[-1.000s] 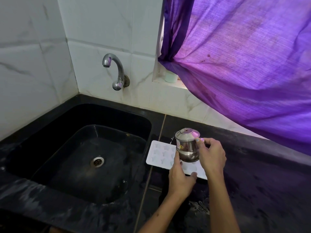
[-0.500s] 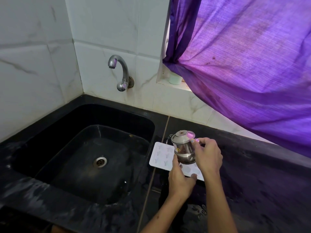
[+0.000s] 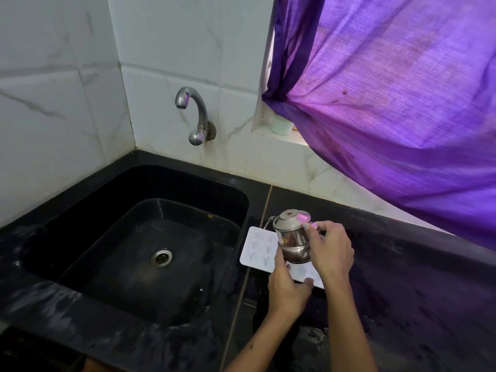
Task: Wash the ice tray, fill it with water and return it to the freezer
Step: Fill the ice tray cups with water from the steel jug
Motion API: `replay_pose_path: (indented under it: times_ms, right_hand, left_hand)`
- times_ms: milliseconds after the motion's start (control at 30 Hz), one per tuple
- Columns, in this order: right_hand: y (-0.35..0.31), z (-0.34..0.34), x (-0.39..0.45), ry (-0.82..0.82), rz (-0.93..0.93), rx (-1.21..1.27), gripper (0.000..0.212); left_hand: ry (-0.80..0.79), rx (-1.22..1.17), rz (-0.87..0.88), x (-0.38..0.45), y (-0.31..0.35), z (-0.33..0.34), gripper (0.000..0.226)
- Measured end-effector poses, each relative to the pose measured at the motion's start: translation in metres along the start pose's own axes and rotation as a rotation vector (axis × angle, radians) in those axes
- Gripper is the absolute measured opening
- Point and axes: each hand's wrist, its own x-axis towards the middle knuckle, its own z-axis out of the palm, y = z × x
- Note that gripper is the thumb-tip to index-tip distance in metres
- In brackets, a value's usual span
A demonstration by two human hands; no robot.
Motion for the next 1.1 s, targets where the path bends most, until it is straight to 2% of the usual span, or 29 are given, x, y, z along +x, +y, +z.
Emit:
replay_pose_path:
  times_ms: [267, 467, 600, 833, 1100]
  right_hand:
    - [0.006, -0.007, -0.005, -0.003, 0.071, 0.173, 0.017]
    - [0.012, -0.012, -0.014, 0.009, 0.154, 0.285, 0.019]
    - [0.019, -0.014, -0.023, 0.045, 0.208, 0.354, 0.016]
    - [0.021, -0.019, -0.042, 0.131, 0.303, 0.410, 0.021]
    - [0.019, -0.039, -0.058, 0.240, 0.363, 0.372, 0.022]
  left_hand:
    - [0.003, 0.019, 0.017, -0.005, 0.004, -0.004, 0.092]
    - [-0.017, 0.048, 0.041, -0.013, 0.004, -0.008, 0.093]
    - [-0.069, 0.074, 0.055, -0.020, 0.008, -0.012, 0.089]
    - [-0.180, 0.118, 0.087, -0.030, 0.008, -0.021, 0.081]
    - [-0.287, 0.133, 0.123, -0.038, 0.013, -0.023, 0.078]
